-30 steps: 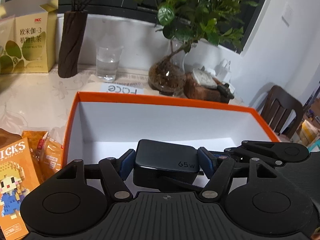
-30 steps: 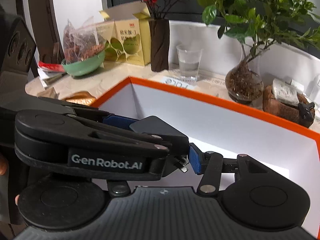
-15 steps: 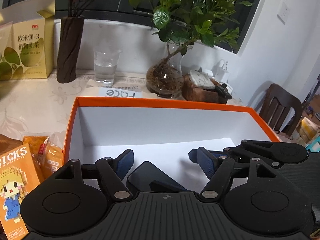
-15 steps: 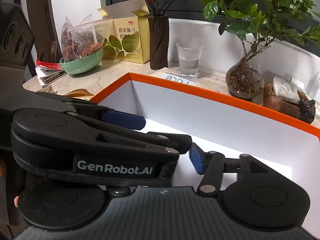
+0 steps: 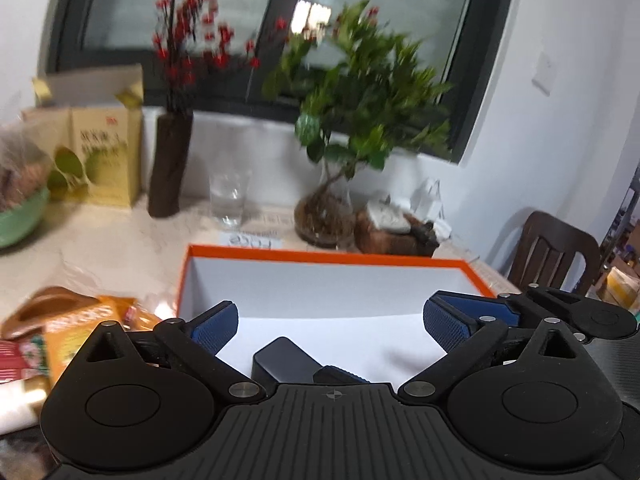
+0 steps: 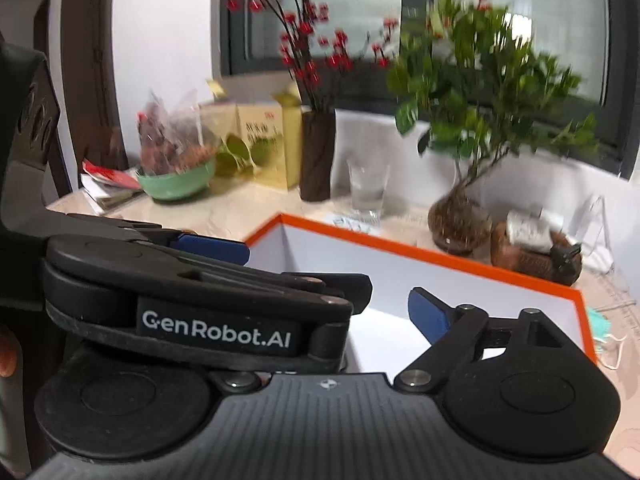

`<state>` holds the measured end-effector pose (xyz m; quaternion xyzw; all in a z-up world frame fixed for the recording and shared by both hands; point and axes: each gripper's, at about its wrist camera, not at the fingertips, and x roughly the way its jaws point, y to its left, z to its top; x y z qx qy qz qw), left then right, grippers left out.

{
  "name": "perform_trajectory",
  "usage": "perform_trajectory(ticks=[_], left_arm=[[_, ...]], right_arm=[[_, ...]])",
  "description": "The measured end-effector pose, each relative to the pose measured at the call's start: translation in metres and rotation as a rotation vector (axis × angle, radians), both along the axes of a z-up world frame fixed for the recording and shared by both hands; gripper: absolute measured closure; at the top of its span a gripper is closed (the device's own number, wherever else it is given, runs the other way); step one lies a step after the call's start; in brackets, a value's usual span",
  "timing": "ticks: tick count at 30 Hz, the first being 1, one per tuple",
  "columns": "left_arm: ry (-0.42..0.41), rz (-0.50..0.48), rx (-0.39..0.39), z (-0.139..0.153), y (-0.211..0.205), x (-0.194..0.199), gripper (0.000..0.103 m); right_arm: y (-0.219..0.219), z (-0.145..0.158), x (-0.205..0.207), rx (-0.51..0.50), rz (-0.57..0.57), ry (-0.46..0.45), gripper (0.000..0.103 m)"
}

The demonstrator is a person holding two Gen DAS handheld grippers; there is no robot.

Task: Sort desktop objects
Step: 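Open the left tool to release the charger and withdraw, then reach the left tool to the pink tissue pack and grasp it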

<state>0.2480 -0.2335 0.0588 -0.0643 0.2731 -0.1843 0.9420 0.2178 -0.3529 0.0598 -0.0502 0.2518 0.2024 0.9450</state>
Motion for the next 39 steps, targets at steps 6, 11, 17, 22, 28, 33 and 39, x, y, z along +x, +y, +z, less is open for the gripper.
perform_trajectory(ticks=[6, 11, 17, 22, 28, 33, 39], left_arm=[[-0.140, 0.045, 0.033, 0.029, 0.009, -0.071, 0.000], [-0.210, 0.079, 0.068, 0.042, 0.021, -0.131, 0.000], [-0.273, 0.152, 0.078, 0.041, 0.048, -0.204, 0.000], [-0.305, 0.221, 0.079, 0.021, 0.077, -0.255, 0.000], [-0.259, 0.305, 0.029, -0.017, 0.118, -0.292, 0.000], [-0.158, 0.316, -0.035, -0.048, 0.157, -0.294, 0.000], [-0.084, 0.302, -0.059, -0.069, 0.185, -0.269, 0.000]], right_arm=[[0.008, 0.020, -0.056, 0.018, -0.019, -0.097, 0.001], [0.018, 0.028, -0.112, 0.037, -0.029, -0.174, 0.000], [0.037, 0.025, -0.169, 0.092, 0.023, -0.201, 0.000], [0.062, 0.009, -0.211, 0.096, 0.080, -0.228, 0.000], [0.097, -0.023, -0.235, 0.086, 0.165, -0.180, 0.000], [0.129, -0.050, -0.232, 0.065, 0.217, -0.125, 0.000], [0.144, -0.068, -0.214, 0.044, 0.224, -0.082, 0.000]])
